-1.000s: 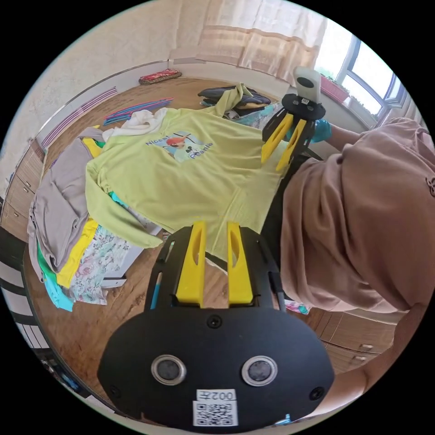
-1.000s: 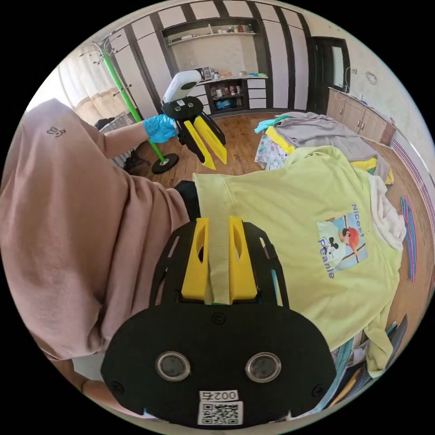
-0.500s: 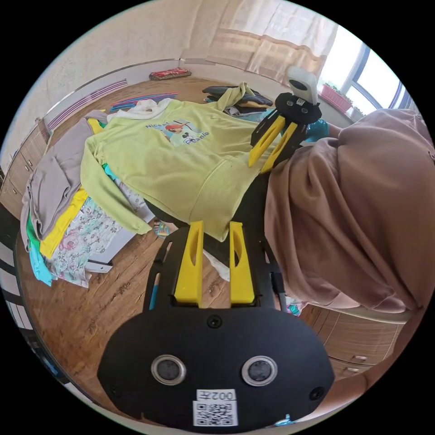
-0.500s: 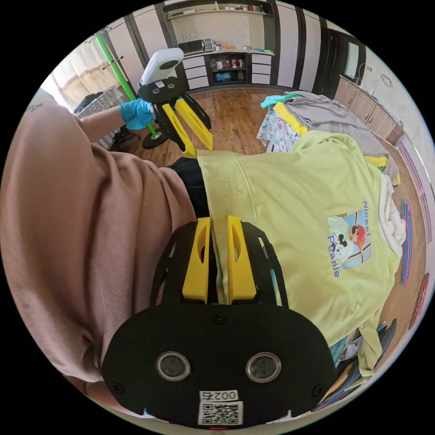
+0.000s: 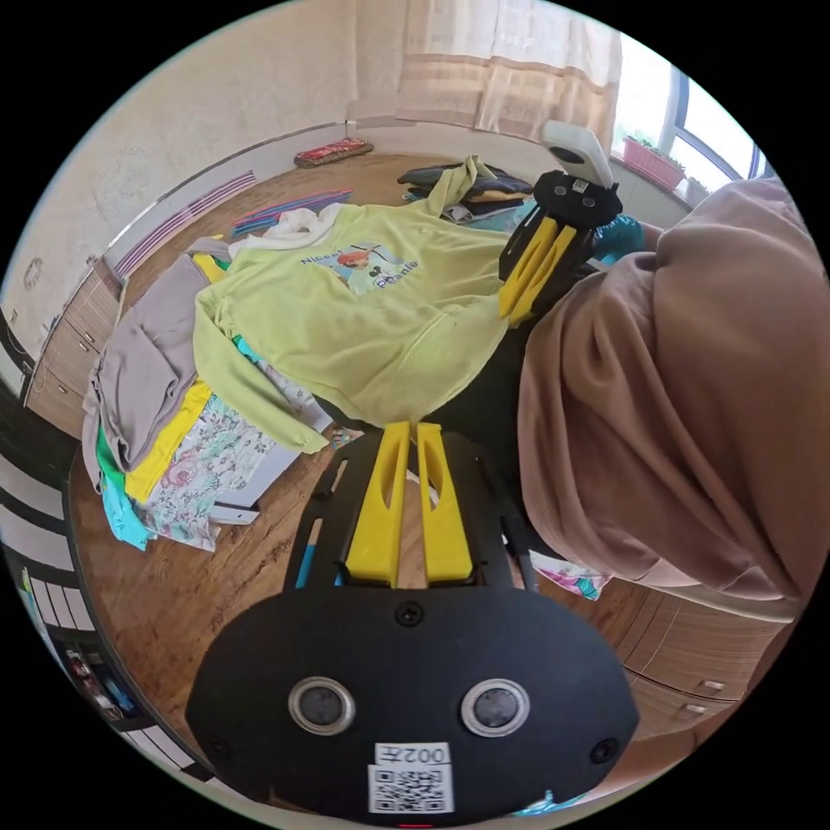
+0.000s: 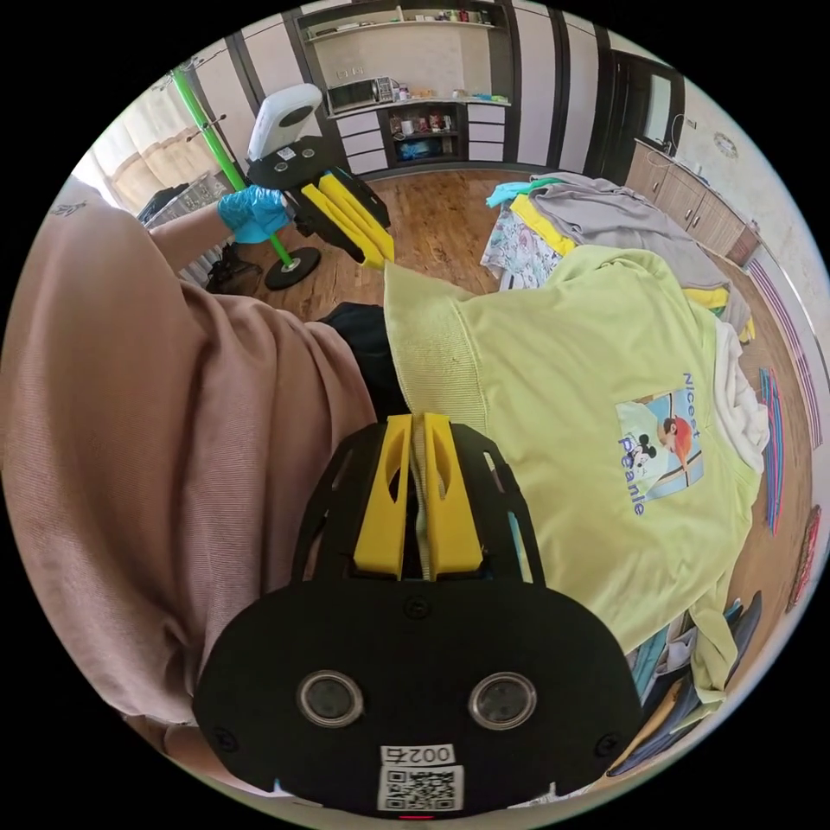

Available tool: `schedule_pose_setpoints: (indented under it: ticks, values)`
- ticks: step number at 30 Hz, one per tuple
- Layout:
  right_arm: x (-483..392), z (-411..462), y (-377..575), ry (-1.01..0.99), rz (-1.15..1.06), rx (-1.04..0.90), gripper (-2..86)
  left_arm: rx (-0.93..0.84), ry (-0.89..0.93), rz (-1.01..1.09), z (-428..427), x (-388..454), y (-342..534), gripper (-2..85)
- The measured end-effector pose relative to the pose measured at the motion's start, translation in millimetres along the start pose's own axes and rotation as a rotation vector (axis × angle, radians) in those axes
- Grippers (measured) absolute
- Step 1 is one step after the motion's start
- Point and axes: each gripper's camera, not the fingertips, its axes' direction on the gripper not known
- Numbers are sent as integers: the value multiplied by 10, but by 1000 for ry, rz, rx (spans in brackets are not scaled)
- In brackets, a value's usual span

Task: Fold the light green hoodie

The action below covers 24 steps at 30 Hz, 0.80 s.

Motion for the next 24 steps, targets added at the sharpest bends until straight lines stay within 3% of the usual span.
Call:
schedule_pose_setpoints:
  ticks: [7, 14, 24]
  values:
    - [-286, 73, 62, 54, 49, 56, 85, 46, -30, 1, -216, 45, -63, -10]
    - [-496, 59, 253, 220, 94, 42, 52, 89, -49, -7, -393, 113, -85, -9]
    - [-601, -298, 670, 59, 110, 89, -7, -20, 3, 96, -454, 304, 74, -10]
